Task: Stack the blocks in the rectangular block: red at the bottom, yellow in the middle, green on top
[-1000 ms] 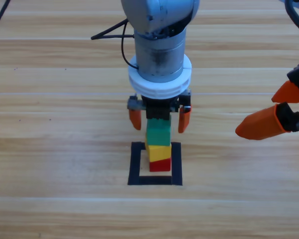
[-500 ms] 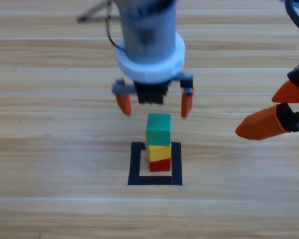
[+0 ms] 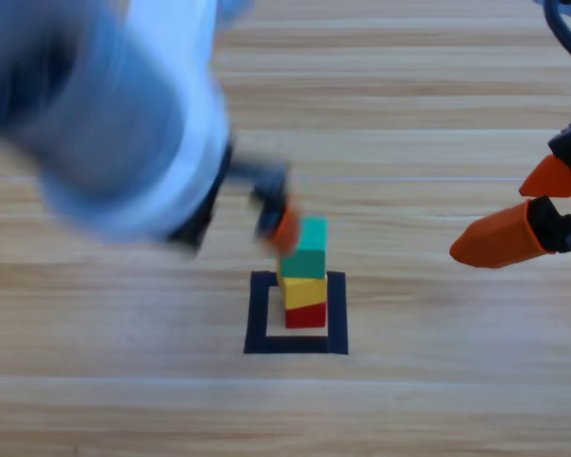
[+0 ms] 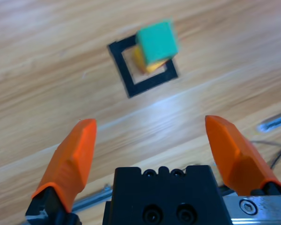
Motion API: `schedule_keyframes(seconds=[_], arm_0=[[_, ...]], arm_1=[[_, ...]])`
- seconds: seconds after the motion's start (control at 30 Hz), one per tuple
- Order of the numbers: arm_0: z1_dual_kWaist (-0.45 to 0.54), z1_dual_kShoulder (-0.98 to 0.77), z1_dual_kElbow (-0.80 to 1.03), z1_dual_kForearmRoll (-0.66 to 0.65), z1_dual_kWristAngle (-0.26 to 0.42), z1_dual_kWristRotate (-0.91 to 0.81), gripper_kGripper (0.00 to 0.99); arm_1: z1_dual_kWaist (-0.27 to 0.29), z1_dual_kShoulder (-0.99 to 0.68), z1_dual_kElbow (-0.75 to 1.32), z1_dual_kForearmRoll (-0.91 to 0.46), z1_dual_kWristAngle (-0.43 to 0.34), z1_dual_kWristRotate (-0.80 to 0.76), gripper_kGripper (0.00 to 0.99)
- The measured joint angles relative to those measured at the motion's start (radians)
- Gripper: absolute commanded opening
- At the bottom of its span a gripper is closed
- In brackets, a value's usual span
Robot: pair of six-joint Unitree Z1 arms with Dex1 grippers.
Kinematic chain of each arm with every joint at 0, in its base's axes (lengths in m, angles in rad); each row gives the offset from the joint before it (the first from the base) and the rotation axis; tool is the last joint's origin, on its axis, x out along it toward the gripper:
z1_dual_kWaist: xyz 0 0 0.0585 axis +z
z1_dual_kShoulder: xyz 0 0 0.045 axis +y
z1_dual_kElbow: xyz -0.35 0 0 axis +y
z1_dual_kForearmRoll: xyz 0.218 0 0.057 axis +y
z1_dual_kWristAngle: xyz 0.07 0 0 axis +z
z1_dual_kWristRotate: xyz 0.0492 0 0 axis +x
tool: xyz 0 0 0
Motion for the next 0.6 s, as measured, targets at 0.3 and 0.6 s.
schedule_keyframes(seconds=[0.3,0.6], arm_0=[[-0.019,-0.153,0.160,-0.116,0.011,0.045,0.990],[-0.020,-0.194,0.206,-0.129,0.014,0.057,0.990]], arm_1=[[0.000,0.000,0.000,0.000,-0.006,0.000,0.990],[0.000,-0.001,0.001,0.000,-0.030,0.000,0.990]])
